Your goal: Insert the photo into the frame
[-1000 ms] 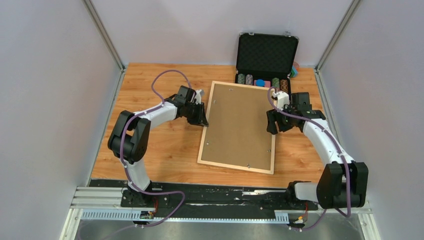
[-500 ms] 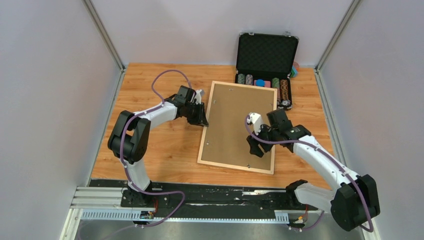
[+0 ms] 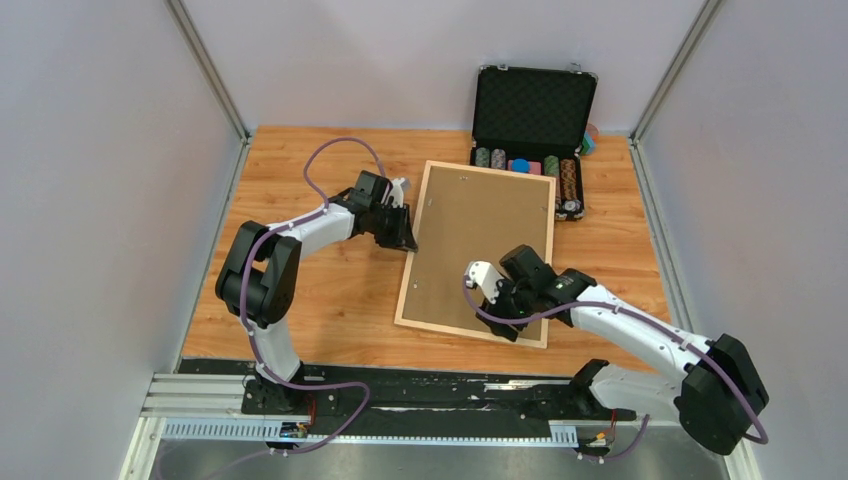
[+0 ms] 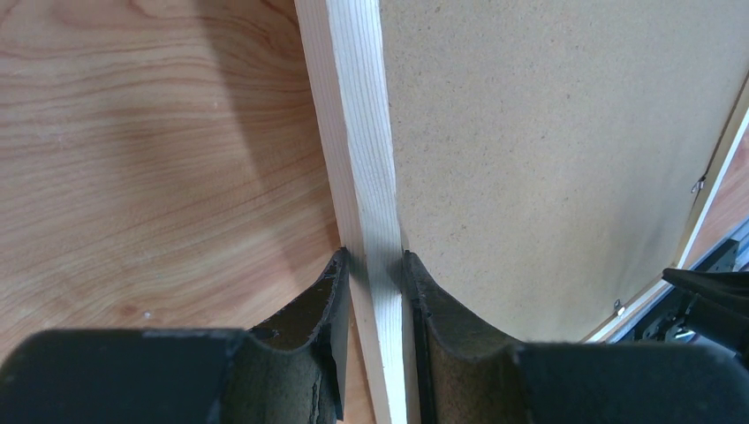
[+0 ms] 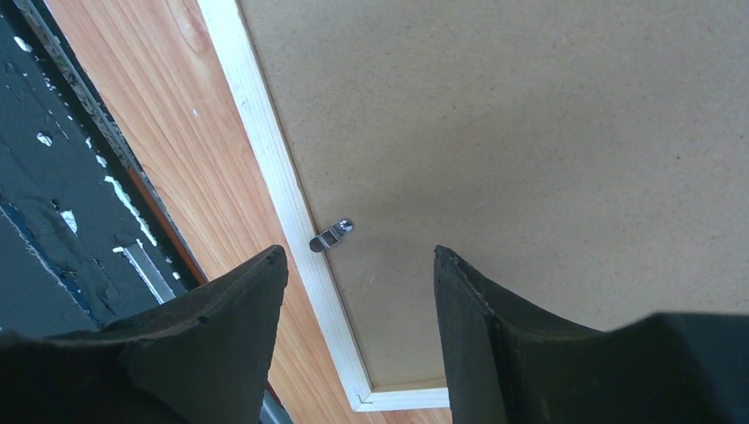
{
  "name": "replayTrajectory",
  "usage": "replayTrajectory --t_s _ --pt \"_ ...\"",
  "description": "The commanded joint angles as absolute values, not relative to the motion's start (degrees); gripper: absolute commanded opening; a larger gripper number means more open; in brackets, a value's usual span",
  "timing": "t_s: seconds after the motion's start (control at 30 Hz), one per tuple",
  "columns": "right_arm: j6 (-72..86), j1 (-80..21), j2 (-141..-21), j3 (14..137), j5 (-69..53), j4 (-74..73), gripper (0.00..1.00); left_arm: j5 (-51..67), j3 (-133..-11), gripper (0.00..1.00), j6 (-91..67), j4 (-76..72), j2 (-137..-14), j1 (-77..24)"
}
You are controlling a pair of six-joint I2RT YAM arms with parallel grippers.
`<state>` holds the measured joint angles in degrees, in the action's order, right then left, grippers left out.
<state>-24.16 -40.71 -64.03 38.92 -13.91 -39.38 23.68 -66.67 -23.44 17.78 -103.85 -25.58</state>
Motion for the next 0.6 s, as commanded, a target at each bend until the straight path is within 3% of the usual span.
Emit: replayTrajectory --t_s 0.0,0.57 --pt "-24.9 -42.8 -62.5 37.8 -10.9 -35.5 0.6 29.6 -67.0 0.0 -22.2 11.2 -101.8 -26.0" --pt "-23.9 -46.7 -65.5 37.0 -8.0 -31.4 0.59 29.5 -66.4 0.0 -22.4 10.2 -102.0 -26.0"
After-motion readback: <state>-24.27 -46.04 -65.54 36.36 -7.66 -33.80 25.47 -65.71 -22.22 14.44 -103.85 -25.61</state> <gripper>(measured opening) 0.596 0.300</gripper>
